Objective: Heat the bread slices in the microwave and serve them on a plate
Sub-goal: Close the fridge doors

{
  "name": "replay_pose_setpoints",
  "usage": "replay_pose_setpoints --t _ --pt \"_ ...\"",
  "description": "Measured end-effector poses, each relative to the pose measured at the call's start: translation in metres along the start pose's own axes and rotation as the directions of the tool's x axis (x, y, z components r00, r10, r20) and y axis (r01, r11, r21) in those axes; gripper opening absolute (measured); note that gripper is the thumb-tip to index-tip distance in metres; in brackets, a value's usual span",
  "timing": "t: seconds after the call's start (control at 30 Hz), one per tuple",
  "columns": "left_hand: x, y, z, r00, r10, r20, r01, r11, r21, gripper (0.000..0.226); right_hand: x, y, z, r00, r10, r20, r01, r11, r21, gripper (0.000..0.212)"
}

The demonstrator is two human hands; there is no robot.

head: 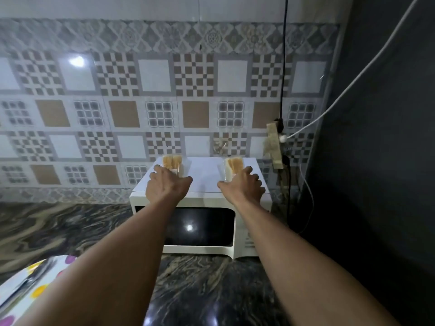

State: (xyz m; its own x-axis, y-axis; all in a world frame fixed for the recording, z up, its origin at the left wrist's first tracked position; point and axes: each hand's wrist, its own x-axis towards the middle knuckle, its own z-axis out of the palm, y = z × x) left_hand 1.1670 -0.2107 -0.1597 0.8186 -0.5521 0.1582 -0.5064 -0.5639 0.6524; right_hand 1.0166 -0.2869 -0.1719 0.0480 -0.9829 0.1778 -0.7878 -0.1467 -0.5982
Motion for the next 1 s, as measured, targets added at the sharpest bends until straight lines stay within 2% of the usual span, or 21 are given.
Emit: replay_pose_setpoints --t 0.27,0.47,1.0 --pt "0.066 0.005 0.047 0.999 0.011 0.037 -0.014 0.995 0.102 0.070 0.051 -0.027 0.052 1.000 0.020 -0.014 -0.020 0.999 -0.046 0.078" --pt "0.092 -0.001 0.076 0.999 0.013 0.050 -0.019 0.994 0.108 0.070 0.070 -0.034 0.086 0.998 0.054 0.011 -0.052 0.992 -0.111 0.080" --pt "0.109 0.006 0.083 0.995 0.025 0.099 -0.037 0.991 0.126 0.086 0.083 -0.039 0.091 0.998 0.049 0.029 -0.044 0.988 -0.146 0.091"
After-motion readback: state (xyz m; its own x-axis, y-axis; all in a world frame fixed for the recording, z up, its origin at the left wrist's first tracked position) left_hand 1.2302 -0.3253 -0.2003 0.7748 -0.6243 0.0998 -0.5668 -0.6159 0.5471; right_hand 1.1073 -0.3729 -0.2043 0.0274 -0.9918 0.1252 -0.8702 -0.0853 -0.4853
